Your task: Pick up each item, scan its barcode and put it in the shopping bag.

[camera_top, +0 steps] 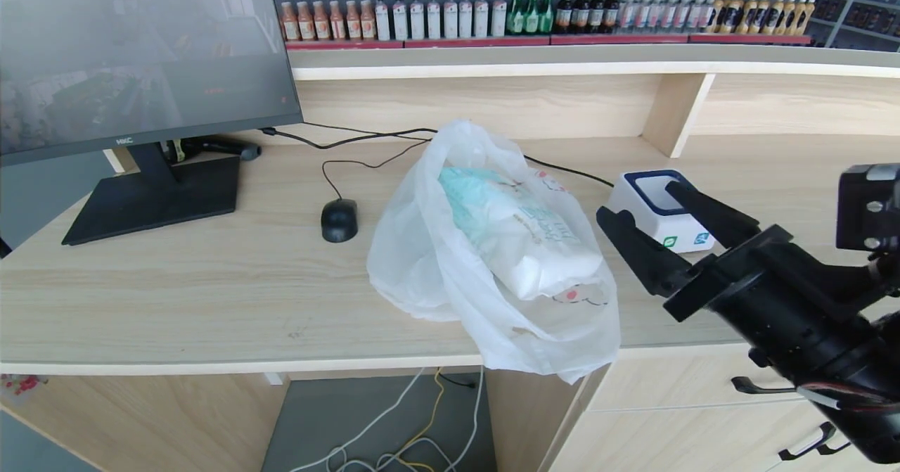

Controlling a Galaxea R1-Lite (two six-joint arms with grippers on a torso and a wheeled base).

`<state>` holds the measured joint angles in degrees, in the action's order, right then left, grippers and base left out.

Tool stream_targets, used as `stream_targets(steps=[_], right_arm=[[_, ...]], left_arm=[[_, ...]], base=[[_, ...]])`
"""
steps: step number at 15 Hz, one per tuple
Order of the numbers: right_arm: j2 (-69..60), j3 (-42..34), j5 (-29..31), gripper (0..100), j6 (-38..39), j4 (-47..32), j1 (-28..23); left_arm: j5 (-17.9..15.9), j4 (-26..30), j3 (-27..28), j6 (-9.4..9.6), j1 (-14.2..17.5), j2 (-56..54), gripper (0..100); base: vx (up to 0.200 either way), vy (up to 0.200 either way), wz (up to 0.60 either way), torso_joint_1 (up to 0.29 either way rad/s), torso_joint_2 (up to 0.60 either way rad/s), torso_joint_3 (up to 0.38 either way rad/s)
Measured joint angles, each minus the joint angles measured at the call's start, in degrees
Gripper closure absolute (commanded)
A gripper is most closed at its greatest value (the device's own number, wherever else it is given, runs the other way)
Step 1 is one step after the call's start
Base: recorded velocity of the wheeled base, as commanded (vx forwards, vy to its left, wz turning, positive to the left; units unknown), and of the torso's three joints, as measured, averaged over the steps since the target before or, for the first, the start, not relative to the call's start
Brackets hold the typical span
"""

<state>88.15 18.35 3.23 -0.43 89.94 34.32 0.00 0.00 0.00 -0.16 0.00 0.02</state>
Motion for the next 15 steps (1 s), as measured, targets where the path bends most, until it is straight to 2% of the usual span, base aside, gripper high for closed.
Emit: stream_targets(steps=[2,4,6,8,13,15], right_arm=[[-9.37,-9.42,0.38,0,0.02,0.00,-1.88],[-18.03,-15.08,1.69,0,0.05,-0.60,-3.23],[-26.71,-17.19,2.13,0,-0.20,-9.14,-3.95],[-36.25,-17.66,2.27,0,-1.24,-23.65,-4.17],[-64.15,-11.26,-1.05,0,-3.51,-77.34,-4.24],[-73.83,-9.62,-3.18,0,-4.61,-90.43,-4.24]], left_arm=[[0.00,0.00,0.00,0.00,0.00,0.00,0],[0.00,0.00,0.00,0.02,-0.05,0.00,0],[0.00,0.00,0.00,0.00,-0.05,0.00,0],[0.00,0.00,0.00,0.00,-0.05,0.00,0],[0.00,0.00,0.00,0.00,0.00,0.00,0],[0.00,0.00,0.00,0.00,0.00,0.00,0]], base=[[0.000,0.000,0.00,0.000,0.00,0.000],[0.000,0.000,0.00,0.000,0.00,0.000],[0.000,0.000,0.00,0.000,0.00,0.000],[0.000,0.000,0.00,0.000,0.00,0.000],[0.000,0.000,0.00,0.000,0.00,0.000],[0.000,0.000,0.00,0.000,0.00,0.000]])
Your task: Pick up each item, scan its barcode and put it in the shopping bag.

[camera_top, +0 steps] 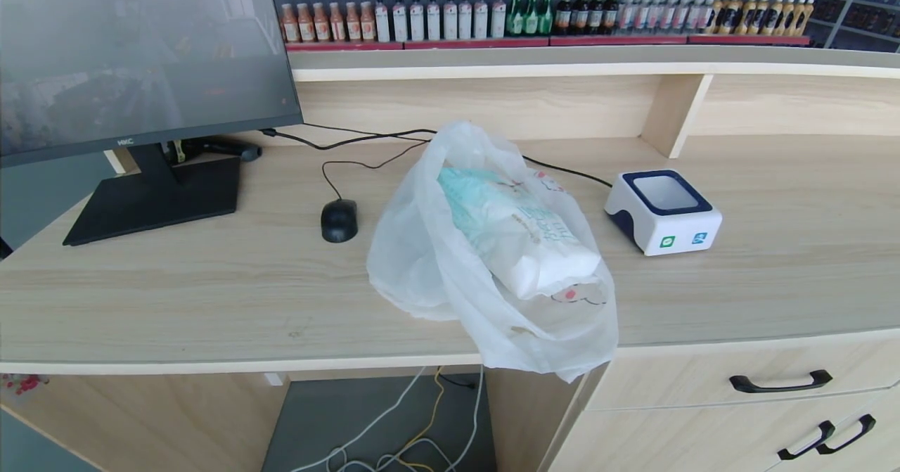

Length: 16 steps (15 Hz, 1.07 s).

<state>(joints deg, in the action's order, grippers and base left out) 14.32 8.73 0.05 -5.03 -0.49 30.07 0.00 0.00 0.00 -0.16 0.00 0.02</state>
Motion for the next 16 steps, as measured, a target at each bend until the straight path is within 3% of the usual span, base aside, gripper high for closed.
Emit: stream_targets(steps=[8,13,16], right_arm=[[-13.48,-6.67,-0.80,0,-3.30,-0.82,-1.85],[-9.62,-7.16,-0.73,0,-2.66,-0.74,-11.06],[-4.85,-7.16,-0.73,0,-2.32,-0.74,-21.65]], left_arm=[[0.00,0.00,0.00,0.02,0.00,0.00,0],[0.00,0.00,0.00,0.00,0.00,0.00,0],[0.00,0.00,0.00,0.00,-0.05,0.00,0]], base=[[0.000,0.000,0.00,0.000,0.00,0.000],[0.000,0.000,0.00,0.000,0.00,0.000],[0.000,0.000,0.00,0.000,0.00,0.000]])
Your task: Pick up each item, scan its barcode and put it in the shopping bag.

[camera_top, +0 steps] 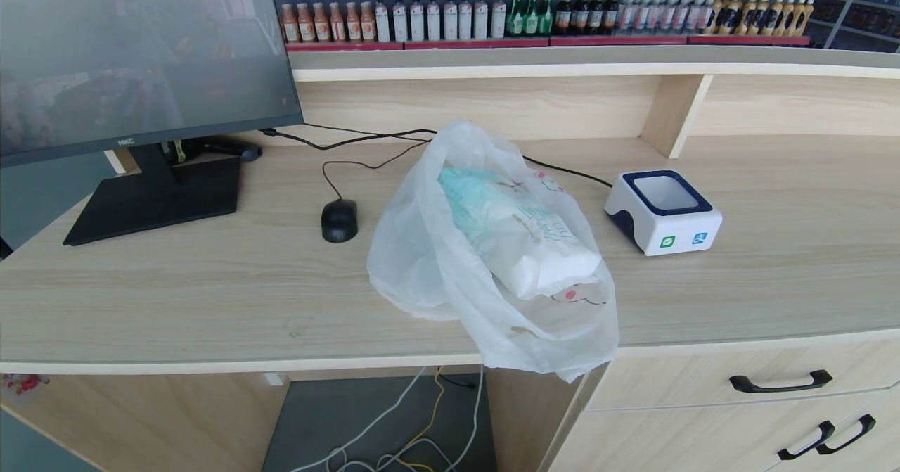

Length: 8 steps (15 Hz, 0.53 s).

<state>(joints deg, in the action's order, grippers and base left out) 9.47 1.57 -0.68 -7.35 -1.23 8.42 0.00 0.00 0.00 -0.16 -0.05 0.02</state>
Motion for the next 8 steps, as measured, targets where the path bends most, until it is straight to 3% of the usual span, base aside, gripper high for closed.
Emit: stream_targets(steps=[2,8], right_arm=[[1.00,0.00,0.00,0,0.10,0.01,-4.05],[-3.99,-1.33,-0.93,0,1.80,2.27,-4.92]], left_arm=[[0.00,0.00,0.00,0.02,0.00,0.00,0],[0.00,0.00,0.00,0.00,0.05,0.00,0]], base=[[0.000,0.000,0.00,0.000,0.00,0.000],[0.000,0.000,0.00,0.000,0.00,0.000]])
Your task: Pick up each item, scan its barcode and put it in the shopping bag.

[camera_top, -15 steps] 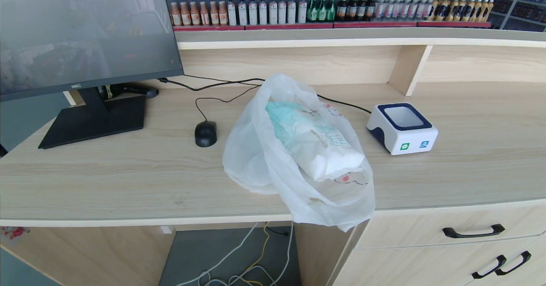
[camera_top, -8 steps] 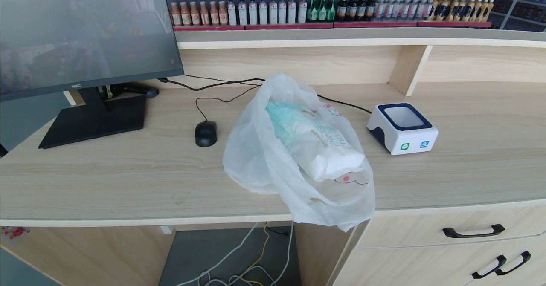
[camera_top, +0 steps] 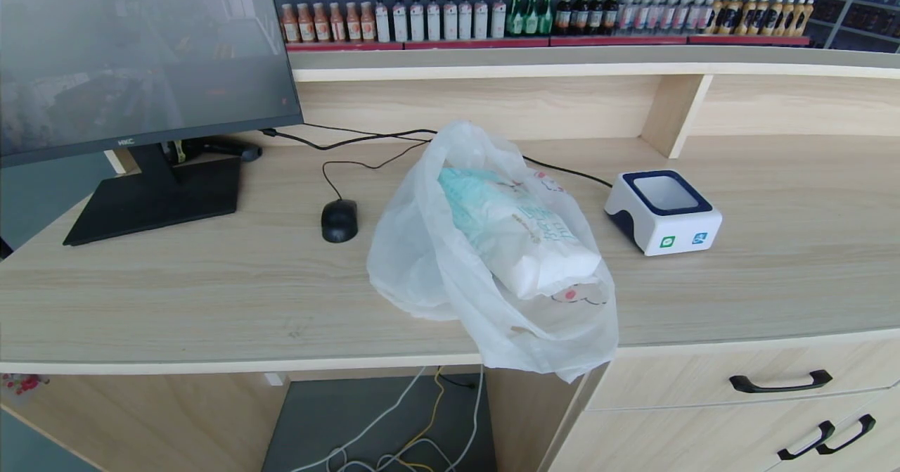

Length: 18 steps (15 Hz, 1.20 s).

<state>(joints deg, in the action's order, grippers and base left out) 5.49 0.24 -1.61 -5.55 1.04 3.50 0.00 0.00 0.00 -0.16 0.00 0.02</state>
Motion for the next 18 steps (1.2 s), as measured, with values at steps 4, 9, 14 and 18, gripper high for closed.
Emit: stream_targets(steps=[4,9,14,18], right_arm=[[-0.72,-0.22,2.39,0,5.33,-0.82,-0.66],[-4.52,-0.24,2.83,0,5.01,-0.88,-3.77],[-5.46,-0.24,2.36,0,5.75,-0.88,-3.74],[-5.49,-0.24,2.39,0,5.77,-0.88,-3.74]], left_arm=[[0.00,0.00,0.00,0.00,-0.05,0.00,0],[0.00,0.00,0.00,0.00,0.00,0.00,0],[0.00,0.00,0.00,0.16,-0.05,0.00,0],[0.00,0.07,0.00,0.56,-0.11,0.00,0]], base=[[0.000,0.000,0.00,0.000,0.00,0.000],[0.000,0.000,0.00,0.000,0.00,0.000],[0.000,0.000,0.00,0.000,0.00,0.000],[0.000,0.000,0.00,0.000,0.00,0.000]])
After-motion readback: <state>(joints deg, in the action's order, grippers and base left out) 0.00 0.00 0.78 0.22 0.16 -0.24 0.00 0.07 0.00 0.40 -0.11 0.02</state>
